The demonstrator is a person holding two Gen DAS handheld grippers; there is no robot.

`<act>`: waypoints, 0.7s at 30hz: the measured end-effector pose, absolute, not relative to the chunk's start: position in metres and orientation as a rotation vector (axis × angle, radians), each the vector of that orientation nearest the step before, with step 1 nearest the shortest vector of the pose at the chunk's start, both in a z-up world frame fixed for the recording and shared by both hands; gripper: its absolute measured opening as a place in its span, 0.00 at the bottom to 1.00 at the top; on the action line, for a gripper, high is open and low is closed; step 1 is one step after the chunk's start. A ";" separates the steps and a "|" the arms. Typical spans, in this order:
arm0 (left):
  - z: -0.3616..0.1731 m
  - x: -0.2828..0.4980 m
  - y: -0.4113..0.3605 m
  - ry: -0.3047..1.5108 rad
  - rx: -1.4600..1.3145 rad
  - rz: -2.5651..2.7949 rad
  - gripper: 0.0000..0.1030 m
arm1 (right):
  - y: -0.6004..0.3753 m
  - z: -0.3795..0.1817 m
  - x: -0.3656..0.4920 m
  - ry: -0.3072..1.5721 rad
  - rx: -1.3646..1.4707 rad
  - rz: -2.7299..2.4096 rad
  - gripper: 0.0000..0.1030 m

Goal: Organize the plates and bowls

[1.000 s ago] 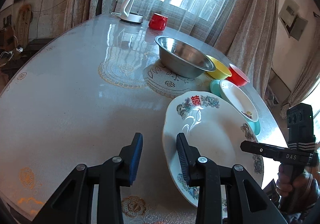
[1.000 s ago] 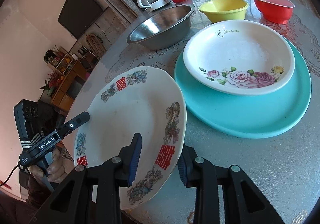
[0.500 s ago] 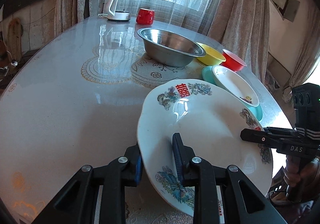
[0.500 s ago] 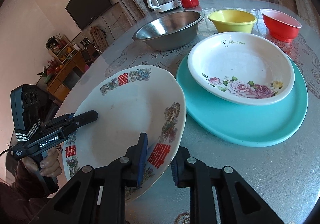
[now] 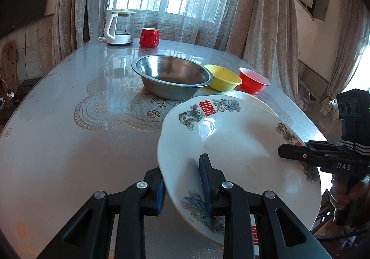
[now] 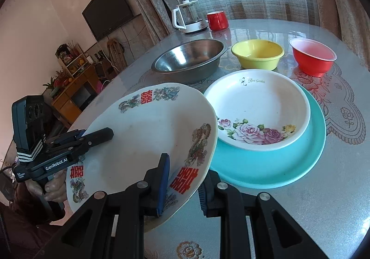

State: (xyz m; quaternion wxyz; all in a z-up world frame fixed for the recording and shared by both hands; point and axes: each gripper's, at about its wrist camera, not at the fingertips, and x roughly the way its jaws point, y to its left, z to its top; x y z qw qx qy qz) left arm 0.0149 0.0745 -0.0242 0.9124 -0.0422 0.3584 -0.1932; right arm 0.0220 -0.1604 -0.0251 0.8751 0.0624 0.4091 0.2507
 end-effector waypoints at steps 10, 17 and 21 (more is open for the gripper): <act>-0.009 0.060 0.015 0.705 -0.054 -0.459 0.26 | -0.210 -0.008 0.036 0.805 0.126 0.420 0.23; -0.013 0.092 -0.021 0.719 -0.027 -0.475 0.26 | -0.241 -0.011 0.062 0.817 0.136 0.369 0.24; -0.019 0.104 -0.033 0.736 -0.023 -0.473 0.26 | -0.252 -0.018 0.074 0.837 0.136 0.352 0.25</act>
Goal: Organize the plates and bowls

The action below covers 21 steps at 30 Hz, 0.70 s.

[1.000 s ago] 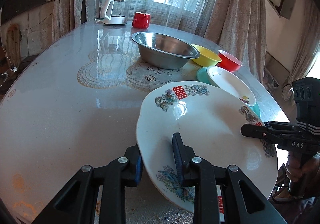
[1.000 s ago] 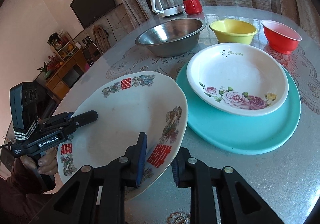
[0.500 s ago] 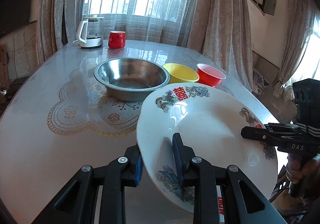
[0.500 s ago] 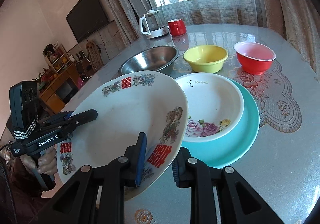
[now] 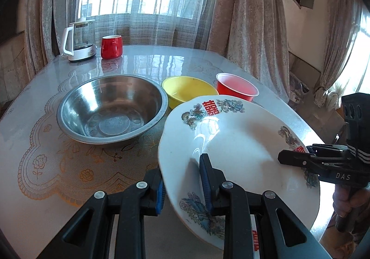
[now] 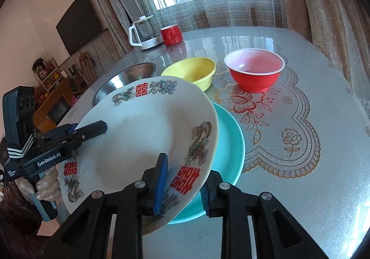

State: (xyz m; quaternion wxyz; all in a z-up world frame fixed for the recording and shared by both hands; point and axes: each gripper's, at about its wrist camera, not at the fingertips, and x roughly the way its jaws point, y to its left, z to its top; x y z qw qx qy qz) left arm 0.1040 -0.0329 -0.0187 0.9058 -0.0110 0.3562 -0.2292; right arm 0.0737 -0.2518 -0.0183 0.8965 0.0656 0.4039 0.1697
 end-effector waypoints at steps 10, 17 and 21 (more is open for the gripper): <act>-0.028 0.125 -0.043 0.768 -0.016 -0.456 0.26 | -0.258 -0.029 0.097 0.852 0.119 0.338 0.26; -0.035 0.130 -0.050 0.788 -0.007 -0.453 0.27 | -0.261 -0.035 0.102 0.864 0.121 0.319 0.27; -0.039 0.132 -0.050 0.798 -0.009 -0.446 0.27 | -0.262 -0.037 0.105 0.863 0.120 0.316 0.27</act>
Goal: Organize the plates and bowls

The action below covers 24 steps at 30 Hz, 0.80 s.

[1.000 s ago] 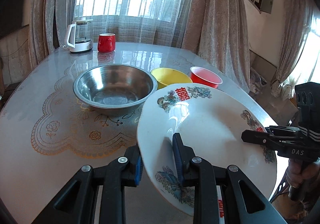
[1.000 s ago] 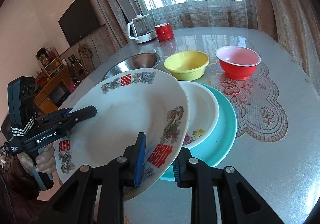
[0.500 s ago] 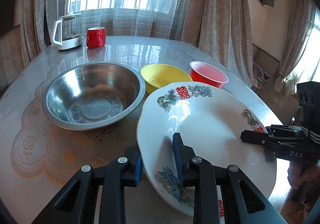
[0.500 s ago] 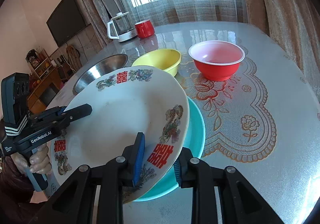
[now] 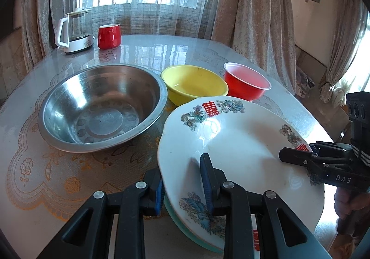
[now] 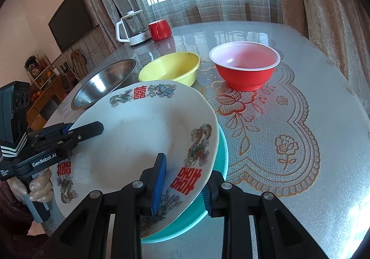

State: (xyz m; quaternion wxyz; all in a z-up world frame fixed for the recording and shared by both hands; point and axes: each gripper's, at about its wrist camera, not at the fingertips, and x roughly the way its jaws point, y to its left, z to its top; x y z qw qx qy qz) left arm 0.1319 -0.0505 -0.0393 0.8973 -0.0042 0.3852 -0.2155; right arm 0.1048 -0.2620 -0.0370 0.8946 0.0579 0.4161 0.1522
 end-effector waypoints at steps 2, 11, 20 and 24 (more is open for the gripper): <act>-0.042 0.132 -0.051 0.803 -0.013 -0.437 0.28 | -0.262 -0.039 0.106 0.862 0.123 0.315 0.27; -0.042 0.131 -0.053 0.778 -0.010 -0.398 0.28 | -0.258 -0.042 0.107 0.829 0.094 0.288 0.28; -0.040 0.126 -0.053 0.768 -0.003 -0.367 0.29 | -0.256 -0.043 0.104 0.812 0.093 0.271 0.31; -0.037 0.122 -0.053 0.757 0.009 -0.357 0.30 | -0.254 -0.043 0.103 0.818 0.092 0.267 0.33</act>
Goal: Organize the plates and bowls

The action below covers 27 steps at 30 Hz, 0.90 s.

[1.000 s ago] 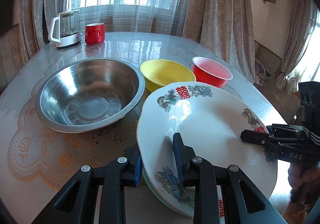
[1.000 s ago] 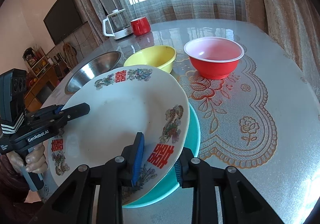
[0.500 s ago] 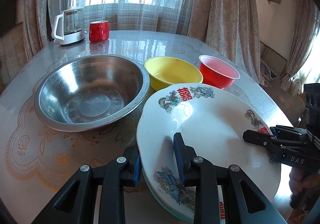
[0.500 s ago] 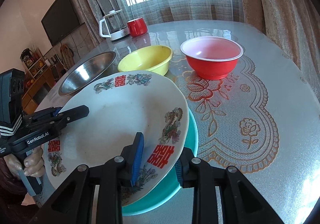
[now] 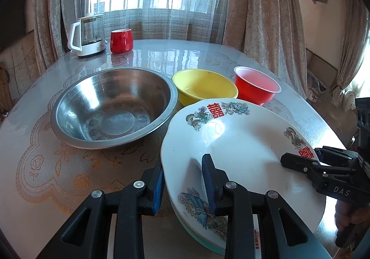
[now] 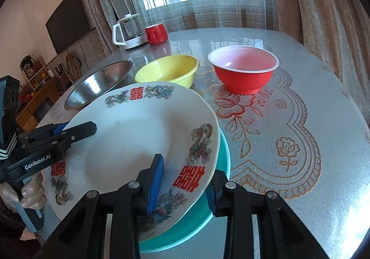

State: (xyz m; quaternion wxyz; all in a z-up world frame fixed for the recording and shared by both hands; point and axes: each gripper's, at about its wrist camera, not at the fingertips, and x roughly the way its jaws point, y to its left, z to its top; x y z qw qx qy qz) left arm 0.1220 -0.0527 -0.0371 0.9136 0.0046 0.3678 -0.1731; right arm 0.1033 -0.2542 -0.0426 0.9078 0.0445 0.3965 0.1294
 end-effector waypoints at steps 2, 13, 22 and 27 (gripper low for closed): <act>-0.036 0.121 -0.052 0.757 0.009 -0.352 0.32 | -0.254 -0.043 0.103 0.821 0.098 0.266 0.35; -0.026 0.109 -0.039 0.752 -0.005 -0.282 0.41 | -0.266 -0.036 0.096 0.816 0.154 0.199 0.41; -0.019 0.096 -0.021 0.752 -0.039 -0.241 0.46 | -0.263 -0.010 0.084 0.750 0.155 0.146 0.45; -0.015 0.087 -0.013 0.736 -0.033 -0.221 0.47 | -0.248 0.003 0.079 0.719 0.136 0.159 0.45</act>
